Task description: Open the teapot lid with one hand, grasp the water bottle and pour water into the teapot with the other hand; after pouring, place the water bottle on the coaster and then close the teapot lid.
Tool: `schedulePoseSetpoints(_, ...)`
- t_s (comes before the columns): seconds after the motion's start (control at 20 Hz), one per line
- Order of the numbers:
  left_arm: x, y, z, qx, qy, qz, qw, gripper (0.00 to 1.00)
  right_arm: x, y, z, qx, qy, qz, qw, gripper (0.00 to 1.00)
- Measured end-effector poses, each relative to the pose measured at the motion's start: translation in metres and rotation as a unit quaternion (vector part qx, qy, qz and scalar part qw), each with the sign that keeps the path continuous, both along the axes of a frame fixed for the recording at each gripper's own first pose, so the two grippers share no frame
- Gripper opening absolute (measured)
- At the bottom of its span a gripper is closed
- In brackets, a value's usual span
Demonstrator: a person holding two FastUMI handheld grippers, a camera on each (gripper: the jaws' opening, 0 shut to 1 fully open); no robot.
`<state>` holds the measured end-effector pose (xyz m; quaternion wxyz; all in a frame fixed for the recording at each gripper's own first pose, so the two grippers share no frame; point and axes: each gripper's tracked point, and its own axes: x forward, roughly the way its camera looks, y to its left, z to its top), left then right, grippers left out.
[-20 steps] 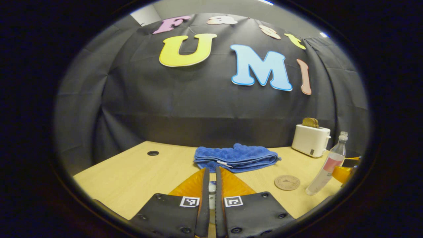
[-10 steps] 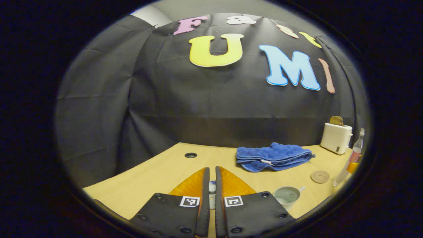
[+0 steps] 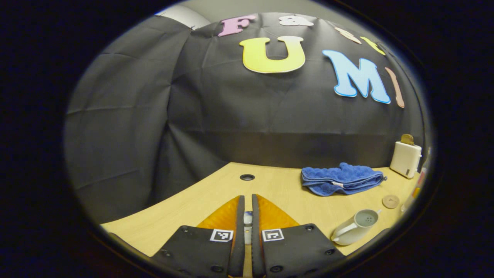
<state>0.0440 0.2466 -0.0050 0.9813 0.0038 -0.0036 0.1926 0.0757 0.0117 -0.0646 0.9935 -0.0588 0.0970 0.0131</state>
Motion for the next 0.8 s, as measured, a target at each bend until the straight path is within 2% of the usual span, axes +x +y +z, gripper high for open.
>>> schedulePoseSetpoints(0.2, 0.001, 0.0, -0.003, -0.002, 0.001, 0.0, 1.0, 0.14, 0.004, 0.008, 0.019, -0.083, -0.031, -0.007, 0.996, 0.79)
schedulePoseSetpoints(0.4, -0.001, 0.001, -0.001, -0.006, -0.001, 0.0, 1.0, 0.14, 0.006, 0.018, 0.033, -0.186, -0.052, -0.02, 0.981, 0.79)
schedulePoseSetpoints(0.6, -0.001, 0.001, -0.001, -0.009, -0.002, -0.001, 1.0, 0.14, 0.008, 0.034, 0.031, -0.283, -0.055, -0.023, 0.957, 0.79)
schedulePoseSetpoints(0.8, -0.001, 0.003, -0.004, -0.014, 0.0, 0.0, 1.0, 0.14, 0.011, 0.046, 0.038, -0.389, -0.081, -0.04, 0.917, 0.78)
